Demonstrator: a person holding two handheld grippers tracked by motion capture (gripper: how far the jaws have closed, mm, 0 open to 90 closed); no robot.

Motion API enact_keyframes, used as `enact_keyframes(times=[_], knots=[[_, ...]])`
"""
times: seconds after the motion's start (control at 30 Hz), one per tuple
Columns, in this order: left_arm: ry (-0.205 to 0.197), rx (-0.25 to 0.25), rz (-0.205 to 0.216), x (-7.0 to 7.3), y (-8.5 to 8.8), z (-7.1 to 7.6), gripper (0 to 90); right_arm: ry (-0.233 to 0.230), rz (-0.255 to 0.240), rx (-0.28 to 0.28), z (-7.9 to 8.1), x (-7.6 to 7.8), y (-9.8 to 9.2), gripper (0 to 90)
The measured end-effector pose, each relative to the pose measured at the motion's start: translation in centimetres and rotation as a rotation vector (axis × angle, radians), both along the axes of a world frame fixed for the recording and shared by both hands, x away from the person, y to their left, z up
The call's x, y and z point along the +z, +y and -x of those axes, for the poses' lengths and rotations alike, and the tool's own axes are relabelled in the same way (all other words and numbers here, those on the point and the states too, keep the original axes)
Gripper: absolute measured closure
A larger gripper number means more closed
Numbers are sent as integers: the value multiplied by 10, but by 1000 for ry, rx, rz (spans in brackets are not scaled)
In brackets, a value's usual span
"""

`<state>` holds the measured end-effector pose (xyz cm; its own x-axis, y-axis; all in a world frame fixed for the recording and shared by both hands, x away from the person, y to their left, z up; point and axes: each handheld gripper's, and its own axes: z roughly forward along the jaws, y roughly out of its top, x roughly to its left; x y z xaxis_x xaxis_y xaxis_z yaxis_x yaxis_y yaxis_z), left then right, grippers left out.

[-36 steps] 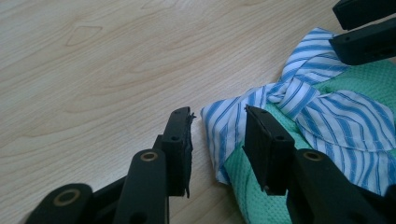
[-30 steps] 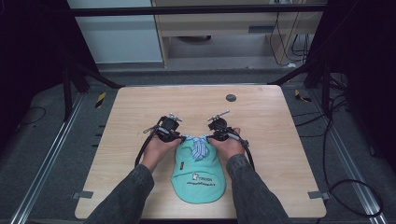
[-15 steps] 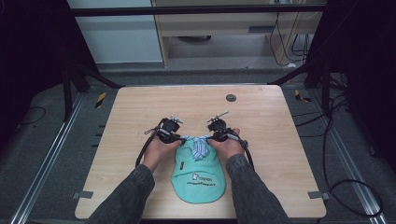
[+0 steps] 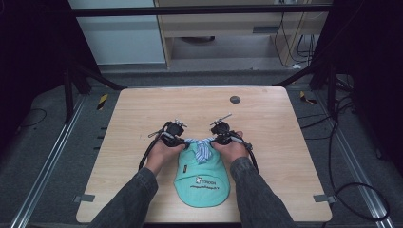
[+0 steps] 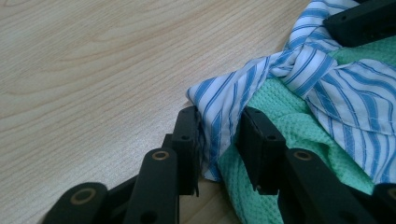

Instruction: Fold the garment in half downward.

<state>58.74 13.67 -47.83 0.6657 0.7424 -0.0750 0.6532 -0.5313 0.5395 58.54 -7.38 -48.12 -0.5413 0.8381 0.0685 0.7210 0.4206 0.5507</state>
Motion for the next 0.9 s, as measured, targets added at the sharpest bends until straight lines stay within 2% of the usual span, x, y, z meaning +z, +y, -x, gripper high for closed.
enact_keyframes(times=[0.1, 0.2, 0.23, 0.4, 0.53, 0.57, 0.6, 0.7, 0.73, 0.77, 0.8, 0.9], knots=[[-6, -23, -6, 0, -1, 1, 761, 7, 0, 23, 1, 1, 2, 749], [-7, -32, -2, -1, -1, 2, 799, 11, -6, 31, 2, 1, 3, 789], [-9, -45, 3, -1, 0, 3, 835, 4, 2, 44, 2, 1, 3, 818], [-25, -59, 8, -1, 1, 4, 867, -9, 15, 54, 4, 2, 4, 833], [-55, -63, 20, 5, 2, 6, 877, -27, 17, 62, 9, 7, 1, 835], [-61, -71, 14, 8, 2, 7, 878, -49, 8, 70, 11, 11, -1, 836], [-72, -80, 10, 11, 2, 8, 878, -49, 8, 70, 11, 11, -1, 836], [-97, -89, 14, 19, 2, 12, 881, -87, -4, 83, 20, 21, -6, 836], [-109, -91, 16, 21, 2, 13, 881, -87, -4, 83, 20, 21, -6, 836], [-111, -89, 23, 24, 2, 15, 882, -108, -12, 88, 26, 25, -8, 836], [-114, -89, 29, 27, 2, 16, 882, -108, -12, 88, 26, 25, -8, 836], [-137, -95, 31, 35, 2, 21, 883, -152, -21, 99, 35, 34, -11, 836]])
